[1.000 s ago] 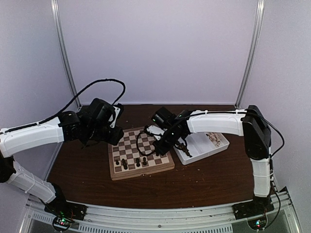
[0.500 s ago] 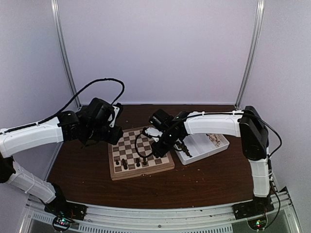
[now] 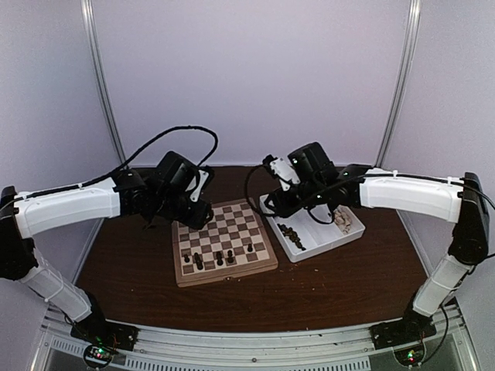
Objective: Set up the chess pieces on the board
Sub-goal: Place the chess piece on the chessboard.
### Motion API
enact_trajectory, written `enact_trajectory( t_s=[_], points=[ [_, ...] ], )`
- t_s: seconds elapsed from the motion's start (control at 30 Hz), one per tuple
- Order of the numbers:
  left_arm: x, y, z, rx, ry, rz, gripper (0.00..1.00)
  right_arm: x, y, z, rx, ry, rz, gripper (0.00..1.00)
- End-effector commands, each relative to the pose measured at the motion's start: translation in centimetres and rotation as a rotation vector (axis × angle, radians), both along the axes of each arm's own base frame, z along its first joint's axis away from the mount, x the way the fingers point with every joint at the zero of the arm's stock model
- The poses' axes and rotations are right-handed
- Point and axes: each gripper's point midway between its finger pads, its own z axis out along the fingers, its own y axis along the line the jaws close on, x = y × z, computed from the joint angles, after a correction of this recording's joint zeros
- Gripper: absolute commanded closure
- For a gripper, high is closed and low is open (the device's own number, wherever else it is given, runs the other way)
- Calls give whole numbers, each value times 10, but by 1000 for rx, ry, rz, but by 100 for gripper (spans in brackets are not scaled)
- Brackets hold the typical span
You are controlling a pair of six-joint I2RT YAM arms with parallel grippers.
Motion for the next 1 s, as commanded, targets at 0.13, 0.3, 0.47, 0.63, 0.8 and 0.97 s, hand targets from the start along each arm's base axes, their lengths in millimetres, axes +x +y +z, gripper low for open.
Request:
enact_trajectory(
  t_s=[0.13, 0.3, 0.47, 0.63, 0.8, 0.97],
  points=[
    [-2, -61, -4, -27, 87, -153, 56, 48, -103, -5, 146, -122, -312, 51],
    [-4, -90, -11, -21, 130, -199, 52, 51, -131, -19, 162, -148, -396, 15],
    [-4, -108, -24, -4, 183, -215, 47, 53, -140, -28, 178, -187, -440, 0],
    [-4, -119, -41, 32, 236, -224, 48, 51, -161, -31, 180, -230, -536, 0],
    [-3, -124, -60, 72, 276, -216, 52, 47, -172, -24, 209, -276, -573, 2],
    [-3, -127, -71, 87, 297, -212, 54, 48, -174, -25, 199, -273, -588, 3]
  ],
)
